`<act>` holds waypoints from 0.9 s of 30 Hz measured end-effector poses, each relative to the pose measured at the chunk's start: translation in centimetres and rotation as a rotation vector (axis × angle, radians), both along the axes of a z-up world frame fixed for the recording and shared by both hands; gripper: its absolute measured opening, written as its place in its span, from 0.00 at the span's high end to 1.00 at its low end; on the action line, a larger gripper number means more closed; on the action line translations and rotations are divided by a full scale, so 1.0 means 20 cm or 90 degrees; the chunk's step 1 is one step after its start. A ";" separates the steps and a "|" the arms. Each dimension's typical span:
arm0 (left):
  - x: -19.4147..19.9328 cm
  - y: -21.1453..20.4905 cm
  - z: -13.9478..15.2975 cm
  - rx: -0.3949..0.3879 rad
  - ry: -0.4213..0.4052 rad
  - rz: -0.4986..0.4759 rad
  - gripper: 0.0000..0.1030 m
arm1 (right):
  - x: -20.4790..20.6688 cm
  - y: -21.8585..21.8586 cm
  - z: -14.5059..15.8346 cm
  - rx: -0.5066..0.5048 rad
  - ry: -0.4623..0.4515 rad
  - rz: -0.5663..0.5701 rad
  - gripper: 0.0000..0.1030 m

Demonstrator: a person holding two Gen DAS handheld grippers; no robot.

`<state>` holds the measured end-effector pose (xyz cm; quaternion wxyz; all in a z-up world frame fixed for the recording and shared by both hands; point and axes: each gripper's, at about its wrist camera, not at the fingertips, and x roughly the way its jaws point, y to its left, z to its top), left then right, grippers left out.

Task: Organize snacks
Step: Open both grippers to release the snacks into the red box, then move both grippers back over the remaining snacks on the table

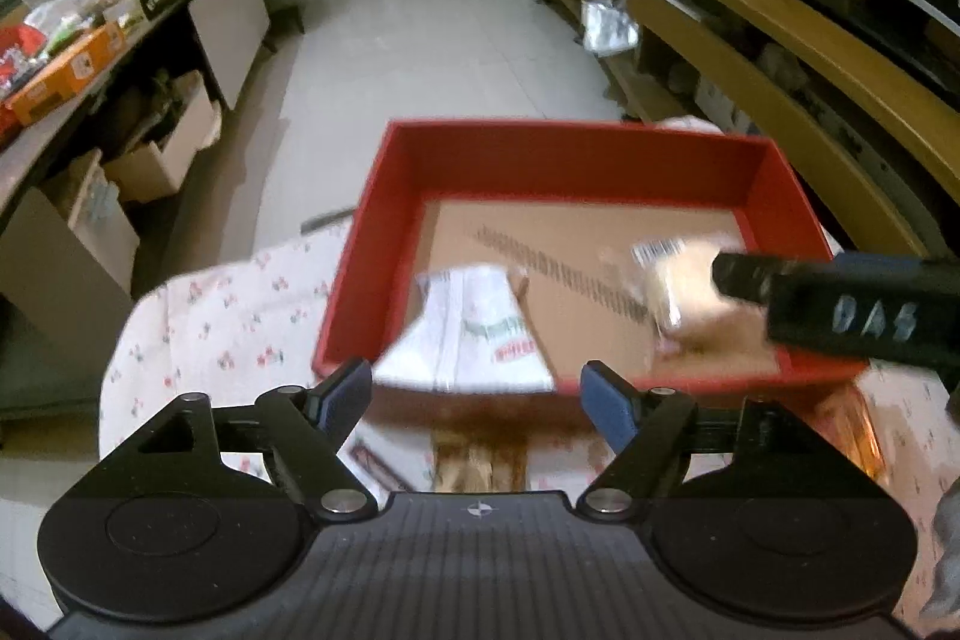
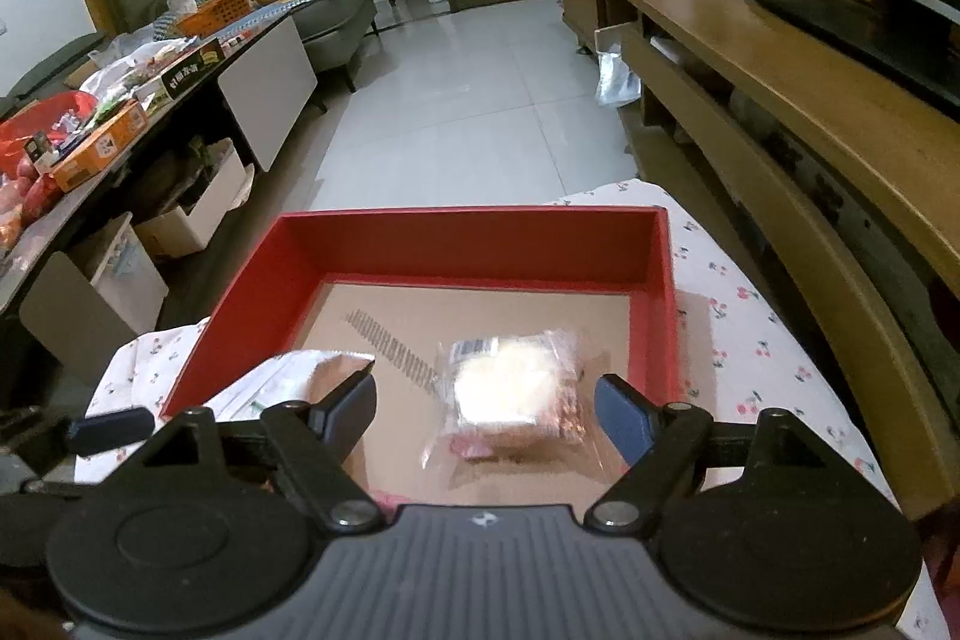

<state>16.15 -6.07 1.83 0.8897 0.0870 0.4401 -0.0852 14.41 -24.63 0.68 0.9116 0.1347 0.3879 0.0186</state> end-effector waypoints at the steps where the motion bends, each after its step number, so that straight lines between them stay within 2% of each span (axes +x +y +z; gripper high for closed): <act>1: -0.03 0.00 -0.01 -0.001 0.007 -0.009 0.21 | -0.02 -0.01 0.00 0.000 0.002 -0.003 0.17; 6: -0.17 -0.03 -0.06 0.012 0.031 -0.073 0.19 | -0.15 -0.06 0.02 0.022 0.020 -0.009 0.16; 13: -0.27 -0.14 -0.21 0.051 0.080 -0.186 0.18 | -0.36 -0.11 -0.05 0.050 0.085 -0.013 0.16; 16: -0.27 -0.16 -0.26 0.065 0.093 -0.208 0.17 | -0.42 -0.12 -0.08 0.050 0.101 -0.008 0.16; 23: -0.26 -0.22 -0.32 0.053 0.125 -0.249 0.15 | -0.45 -0.16 -0.11 0.055 0.113 -0.006 0.16; 27: -0.31 -0.25 -0.37 0.091 0.124 -0.276 0.11 | -0.45 -0.18 -0.11 0.061 0.114 -0.002 0.16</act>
